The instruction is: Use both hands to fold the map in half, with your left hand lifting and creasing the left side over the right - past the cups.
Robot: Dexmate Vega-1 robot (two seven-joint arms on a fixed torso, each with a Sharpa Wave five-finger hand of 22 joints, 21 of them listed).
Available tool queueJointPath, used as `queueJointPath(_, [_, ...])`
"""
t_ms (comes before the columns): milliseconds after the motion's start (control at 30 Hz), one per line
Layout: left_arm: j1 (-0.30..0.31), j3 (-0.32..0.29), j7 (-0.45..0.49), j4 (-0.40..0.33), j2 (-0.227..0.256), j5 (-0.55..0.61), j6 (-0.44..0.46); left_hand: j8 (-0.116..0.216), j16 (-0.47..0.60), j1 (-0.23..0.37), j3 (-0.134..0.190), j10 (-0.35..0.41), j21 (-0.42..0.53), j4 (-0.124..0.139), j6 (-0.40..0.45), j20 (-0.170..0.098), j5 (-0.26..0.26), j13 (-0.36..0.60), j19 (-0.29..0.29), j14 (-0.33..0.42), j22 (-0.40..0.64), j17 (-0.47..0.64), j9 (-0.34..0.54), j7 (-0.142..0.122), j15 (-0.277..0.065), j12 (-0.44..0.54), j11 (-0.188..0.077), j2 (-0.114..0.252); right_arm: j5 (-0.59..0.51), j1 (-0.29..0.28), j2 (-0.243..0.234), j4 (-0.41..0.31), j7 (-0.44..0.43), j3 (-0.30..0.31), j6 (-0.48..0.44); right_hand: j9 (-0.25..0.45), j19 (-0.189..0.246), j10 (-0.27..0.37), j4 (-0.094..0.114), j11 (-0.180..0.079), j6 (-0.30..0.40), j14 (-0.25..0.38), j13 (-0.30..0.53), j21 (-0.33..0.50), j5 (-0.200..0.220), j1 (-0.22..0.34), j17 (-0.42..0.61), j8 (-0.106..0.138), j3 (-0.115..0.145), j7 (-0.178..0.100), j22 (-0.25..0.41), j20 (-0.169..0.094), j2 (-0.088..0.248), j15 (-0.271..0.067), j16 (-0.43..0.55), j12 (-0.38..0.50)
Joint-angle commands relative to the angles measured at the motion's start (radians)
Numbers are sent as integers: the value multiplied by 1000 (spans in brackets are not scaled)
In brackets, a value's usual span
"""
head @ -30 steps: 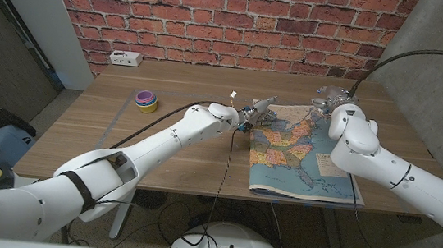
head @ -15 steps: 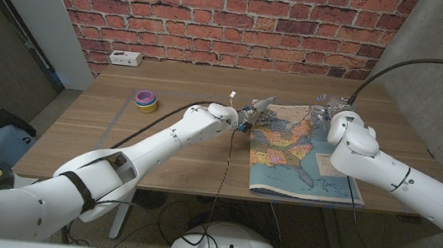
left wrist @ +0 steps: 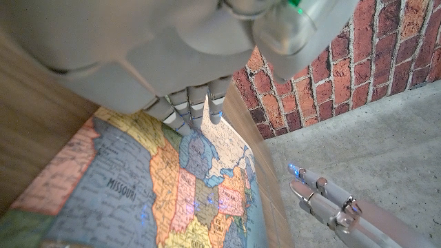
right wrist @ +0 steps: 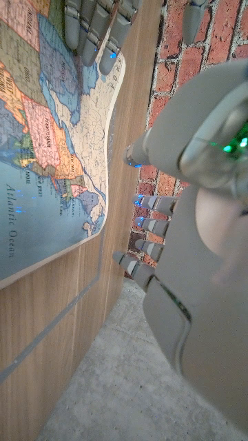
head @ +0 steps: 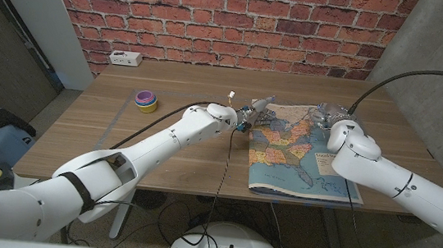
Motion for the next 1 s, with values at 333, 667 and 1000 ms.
queueJointPath(333, [-7,1,-10,17,-7,-2,-9,-2,-2,1,2,-4,-23,10,8,184,-4,2,-180,-2,-23,4,2,68,16,0,7,45,201,-51,24,53,-113,32,20,1,-68,-51,85,-3,-77,-52,2,-7,9,-99,6,-3,-21,32,1,-8,-11,-69,-1,-4])
queueJointPath(667, [-9,2,-12,23,-9,0,-11,-3,-2,1,4,-5,-24,12,8,184,-6,2,-180,-3,-23,4,2,68,16,0,7,45,261,-42,22,76,-131,16,11,0,-98,-72,93,-4,-101,-76,2,-9,13,-106,1,-4,-14,22,0,-11,-9,-71,-6,-4])
queueJointPath(1000, [-12,2,-15,33,-13,1,-14,-5,-3,1,6,-6,-24,14,9,184,-8,2,-181,-5,-23,4,2,68,16,0,7,44,309,-17,23,102,-129,-7,0,-1,-107,-90,95,-2,-116,-83,2,-4,16,-106,-5,-2,-8,21,0,-1,-11,-64,-6,-5])
